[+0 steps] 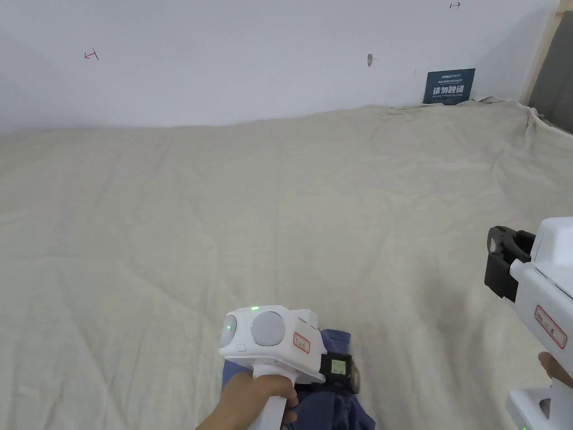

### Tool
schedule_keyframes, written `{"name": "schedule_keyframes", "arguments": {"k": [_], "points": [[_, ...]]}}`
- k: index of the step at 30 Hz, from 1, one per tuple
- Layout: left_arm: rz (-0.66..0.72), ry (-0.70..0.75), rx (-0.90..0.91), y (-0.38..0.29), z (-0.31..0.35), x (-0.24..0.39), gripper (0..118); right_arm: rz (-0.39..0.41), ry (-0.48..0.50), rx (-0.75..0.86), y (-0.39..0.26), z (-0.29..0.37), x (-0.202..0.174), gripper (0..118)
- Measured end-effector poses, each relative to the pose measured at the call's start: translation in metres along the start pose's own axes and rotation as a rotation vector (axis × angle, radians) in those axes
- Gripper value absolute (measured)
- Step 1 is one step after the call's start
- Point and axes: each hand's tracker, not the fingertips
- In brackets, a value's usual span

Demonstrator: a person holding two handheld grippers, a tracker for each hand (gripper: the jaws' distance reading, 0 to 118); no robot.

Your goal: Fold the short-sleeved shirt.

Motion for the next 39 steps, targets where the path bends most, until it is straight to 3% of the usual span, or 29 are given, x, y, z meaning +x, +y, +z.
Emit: {"name": "schedule_keyframes", "arguments": {"k": [1, 2, 8, 14, 17, 19, 22, 25, 39], "points": [[0.002, -0.010, 0.005, -0.001, 0.001, 0.002, 114, 0.002, 0.001, 0.000, 0.000, 0.000, 0.000, 0], [-0.011, -0.014, 0.008, -0.002, 0.003, 0.005, 118, 0.004, 0.001, 0.000, 0.000, 0.000, -0.001, 0], [-0.085, -0.004, 0.151, -0.009, 0.046, 0.010, 118, 0.000, 0.007, 0.003, 0.001, -0.001, -0.002, 0], [-0.069, 0.095, 0.336, -0.018, 0.089, -0.020, 117, 0.005, 0.013, 0.005, 0.003, 0.000, -0.005, 0], [-0.080, 0.189, 0.441, -0.028, 0.102, -0.035, 94, 0.009, 0.018, 0.007, 0.004, 0.001, -0.007, 0], [-0.075, 0.225, 0.470, -0.036, 0.103, -0.045, 88, 0.012, 0.020, 0.009, 0.006, 0.002, -0.009, 0], [-0.064, 0.242, 0.478, -0.049, 0.098, -0.056, 38, 0.010, 0.022, 0.011, 0.006, 0.003, -0.010, 0], [-0.071, 0.260, 0.474, -0.061, 0.083, -0.063, 2, 0.007, 0.023, 0.015, 0.007, 0.004, -0.010, 0], [-0.227, 0.248, 0.383, -0.077, -0.016, -0.005, 0, -0.014, 0.005, 0.007, -0.001, 0.009, 0.005, 0]]}}
